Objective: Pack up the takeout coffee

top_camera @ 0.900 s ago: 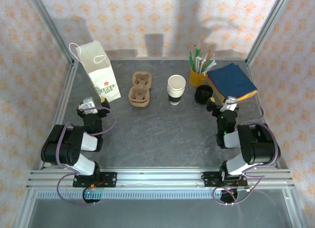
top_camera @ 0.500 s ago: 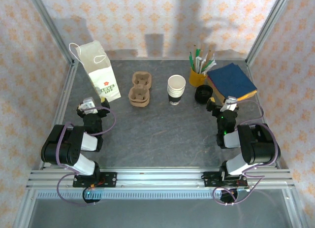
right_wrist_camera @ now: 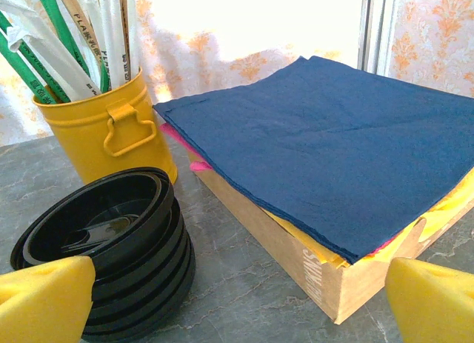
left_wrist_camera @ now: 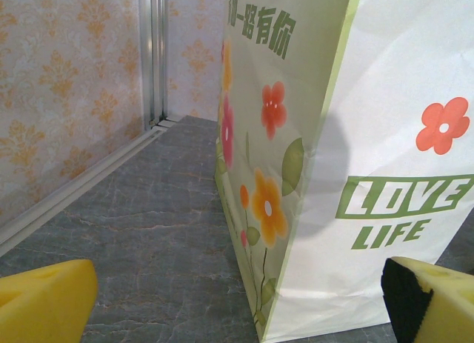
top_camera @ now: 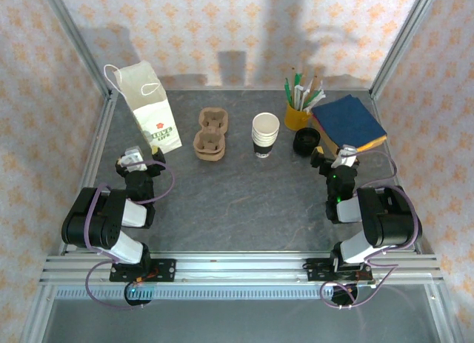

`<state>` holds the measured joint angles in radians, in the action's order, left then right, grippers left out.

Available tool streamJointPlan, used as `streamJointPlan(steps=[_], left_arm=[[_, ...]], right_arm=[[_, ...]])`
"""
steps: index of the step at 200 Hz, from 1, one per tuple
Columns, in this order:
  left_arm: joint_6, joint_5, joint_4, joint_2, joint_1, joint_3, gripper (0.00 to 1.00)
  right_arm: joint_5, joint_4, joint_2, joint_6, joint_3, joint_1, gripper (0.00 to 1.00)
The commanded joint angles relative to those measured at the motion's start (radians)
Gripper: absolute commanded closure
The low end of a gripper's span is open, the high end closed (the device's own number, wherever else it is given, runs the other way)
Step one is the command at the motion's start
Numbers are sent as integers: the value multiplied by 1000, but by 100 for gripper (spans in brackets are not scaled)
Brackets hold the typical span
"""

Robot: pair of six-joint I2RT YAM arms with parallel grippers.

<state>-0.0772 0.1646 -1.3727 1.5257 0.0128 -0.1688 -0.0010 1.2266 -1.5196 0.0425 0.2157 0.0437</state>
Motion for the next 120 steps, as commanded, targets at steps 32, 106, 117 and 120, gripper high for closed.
streamJointPlan(steps=[32,106,117,120], left_arm=[[10,29,-21,4,-13,0,1],[-52,93,262,-536,-25,103,1],[-112,132,492,-657,-29,21,1],[-129,148,557,-678,-30,0,1]], right_arm=[[2,22,22,2,-3,-5,0],[166,-645,389,-231,170,-5,0],[143,-804,416,-305,251,-6,0],[130,-846,420,-326,271,-7,0]])
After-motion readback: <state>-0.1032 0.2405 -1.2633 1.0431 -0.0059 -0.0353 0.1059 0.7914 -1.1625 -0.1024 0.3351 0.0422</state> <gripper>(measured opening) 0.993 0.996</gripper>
